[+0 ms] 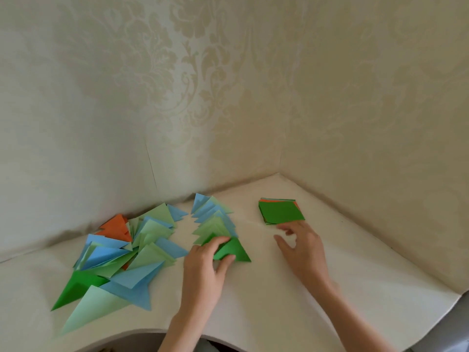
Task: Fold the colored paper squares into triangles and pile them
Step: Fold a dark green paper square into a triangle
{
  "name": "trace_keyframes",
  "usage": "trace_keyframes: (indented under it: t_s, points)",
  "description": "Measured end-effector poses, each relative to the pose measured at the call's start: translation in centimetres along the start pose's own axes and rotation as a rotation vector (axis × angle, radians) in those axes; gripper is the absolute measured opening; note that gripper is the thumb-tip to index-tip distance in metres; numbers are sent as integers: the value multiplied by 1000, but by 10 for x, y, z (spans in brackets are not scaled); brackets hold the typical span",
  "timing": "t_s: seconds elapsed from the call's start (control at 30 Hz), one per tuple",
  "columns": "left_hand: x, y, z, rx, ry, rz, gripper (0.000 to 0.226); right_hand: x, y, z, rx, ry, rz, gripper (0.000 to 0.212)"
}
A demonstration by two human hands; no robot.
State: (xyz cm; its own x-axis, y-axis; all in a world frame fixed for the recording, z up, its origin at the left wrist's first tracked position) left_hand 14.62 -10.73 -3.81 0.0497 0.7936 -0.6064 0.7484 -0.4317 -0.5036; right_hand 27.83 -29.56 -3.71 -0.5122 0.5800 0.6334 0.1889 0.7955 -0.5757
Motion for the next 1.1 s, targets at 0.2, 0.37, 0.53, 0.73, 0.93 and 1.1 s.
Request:
trace_keyframes:
  t_s: [0.2,0.37,0.53,0.73,0.93,1.1]
  points:
    - [24,-20,-3,32,-6,-52,36,-12,32,-39,81,-148,277,36]
    - [38,-15,-5,59,-27,-57,35,-13,43,-44,74,-159,356,18]
    - [48,-6,-8,54,-40,-151,33,-9,40,-41,22,-129,311,7]
    - [51,-6,-5,52,-27,-276,31,-17,40,-39,106,-51,199,15]
    - [33,-8,-9,19,32,-348,35,-9,6,-32,-69,-247,146,4]
    - [4,-19,-9,-101,37,-309,45,12,-34,-13,-236,-390,99,12]
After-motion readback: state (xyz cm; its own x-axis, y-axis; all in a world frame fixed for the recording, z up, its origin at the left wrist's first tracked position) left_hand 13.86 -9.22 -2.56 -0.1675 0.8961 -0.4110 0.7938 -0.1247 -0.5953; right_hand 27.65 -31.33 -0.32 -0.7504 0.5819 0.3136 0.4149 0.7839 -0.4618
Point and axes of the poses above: each hand's wrist, its own z-axis away from the middle knuckle, its own y-axis out of the palm, x = y × z, the point moved 6 cm from there along -z, towards the middle knuckle, and after that the axes turned 6 degrees about -x, right-handed, at the moved point
